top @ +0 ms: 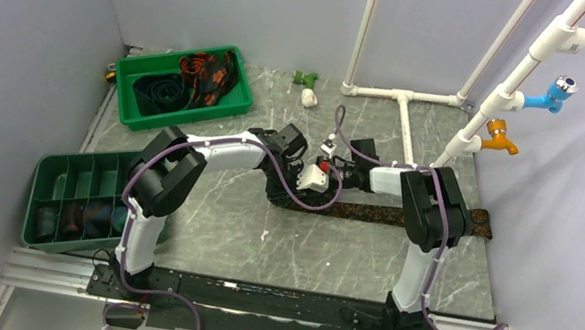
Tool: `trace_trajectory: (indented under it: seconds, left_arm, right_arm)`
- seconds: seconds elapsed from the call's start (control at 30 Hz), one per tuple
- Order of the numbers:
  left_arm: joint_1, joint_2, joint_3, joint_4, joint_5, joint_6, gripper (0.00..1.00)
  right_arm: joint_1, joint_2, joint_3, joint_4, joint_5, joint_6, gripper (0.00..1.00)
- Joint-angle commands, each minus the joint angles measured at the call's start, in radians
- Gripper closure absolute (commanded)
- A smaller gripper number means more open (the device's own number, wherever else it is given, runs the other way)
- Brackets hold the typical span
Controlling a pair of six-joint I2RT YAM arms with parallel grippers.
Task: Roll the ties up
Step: Roll the tie at the center of the board.
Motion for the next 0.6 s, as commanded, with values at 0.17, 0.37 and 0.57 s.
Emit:
trace_trajectory:
  seconds: [0.17, 0.37, 0.57]
  left_arm:
    - [0.004, 0.04, 0.017, -0.039, 0.017, -0.024, 0.65]
    - [0.038, -0.061, -0.083, 0.087, 0.071, -0.041, 0.31]
    - [0.111, -0.262, -0.324, 0.44, 0.257, -0.059, 0.01]
  right_arm:
    - [0.017, 0.052, 0.048, -0.056, -0.013, -0.059, 0.85]
    - [0.009, 0.093, 0.114, -0.225, 0.057, -0.176, 1.0]
    - [0.005, 0.123, 0.153, -0.318, 0.04, -0.237, 1.0]
